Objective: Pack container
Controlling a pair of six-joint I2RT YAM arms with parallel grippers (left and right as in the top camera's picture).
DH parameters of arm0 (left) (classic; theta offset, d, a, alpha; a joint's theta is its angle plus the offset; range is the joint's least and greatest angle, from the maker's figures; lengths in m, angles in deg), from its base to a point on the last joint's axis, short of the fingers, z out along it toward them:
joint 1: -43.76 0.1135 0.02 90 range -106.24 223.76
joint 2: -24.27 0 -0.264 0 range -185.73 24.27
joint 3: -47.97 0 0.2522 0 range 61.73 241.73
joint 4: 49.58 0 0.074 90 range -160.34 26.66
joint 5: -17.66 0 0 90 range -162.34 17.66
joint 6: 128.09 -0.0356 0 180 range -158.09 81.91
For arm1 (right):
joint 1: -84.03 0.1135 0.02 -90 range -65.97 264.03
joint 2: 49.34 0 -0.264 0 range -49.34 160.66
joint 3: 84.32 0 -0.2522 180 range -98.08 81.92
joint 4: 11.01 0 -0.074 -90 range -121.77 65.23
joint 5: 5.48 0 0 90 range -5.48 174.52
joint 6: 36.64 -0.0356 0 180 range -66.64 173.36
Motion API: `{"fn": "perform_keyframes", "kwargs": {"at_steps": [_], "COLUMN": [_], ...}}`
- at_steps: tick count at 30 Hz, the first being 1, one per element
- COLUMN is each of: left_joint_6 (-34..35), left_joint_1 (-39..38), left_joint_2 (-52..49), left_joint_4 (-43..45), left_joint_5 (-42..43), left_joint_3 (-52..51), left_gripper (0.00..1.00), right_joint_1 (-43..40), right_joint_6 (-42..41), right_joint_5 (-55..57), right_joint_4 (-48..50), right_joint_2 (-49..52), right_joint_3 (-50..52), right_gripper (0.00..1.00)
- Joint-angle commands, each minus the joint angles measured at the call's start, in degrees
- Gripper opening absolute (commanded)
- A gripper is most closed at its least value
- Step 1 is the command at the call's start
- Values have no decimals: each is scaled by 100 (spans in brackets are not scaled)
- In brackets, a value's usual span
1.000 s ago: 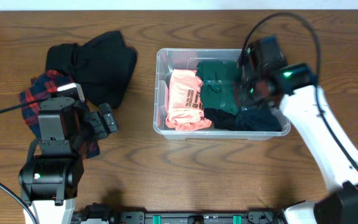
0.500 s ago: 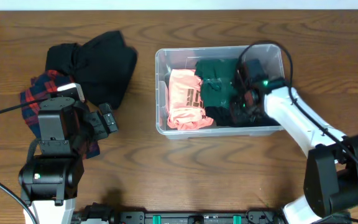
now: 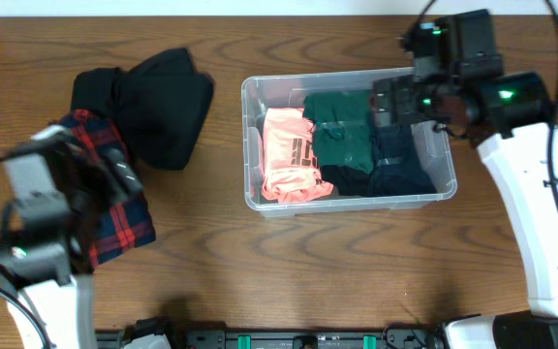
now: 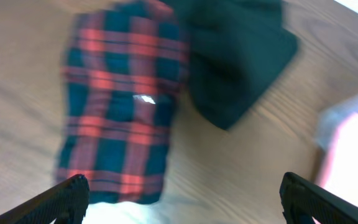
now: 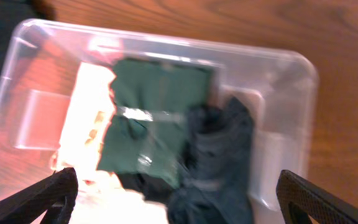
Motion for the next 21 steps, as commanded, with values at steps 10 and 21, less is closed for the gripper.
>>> {"fn": "perform_keyframes", "kwargs": {"at_steps": [10, 21], "left_joint_6": [35, -1596], "left_joint_1": [3115, 3388], "left_joint_2": [-2889, -4887], "left_joint_4": [105, 525], "left_joint_5": [1075, 3051], "left_joint_3": [730, 730], "left_gripper": [98, 98], "right_joint_1": [-310, -341], "right_joint_6": [197, 192], "right_joint_5": [216, 238], "right_joint_4": [-549, -466], "right_joint_2": [153, 155], "right_joint_3": [229, 280], "right_gripper": [99, 99]}}
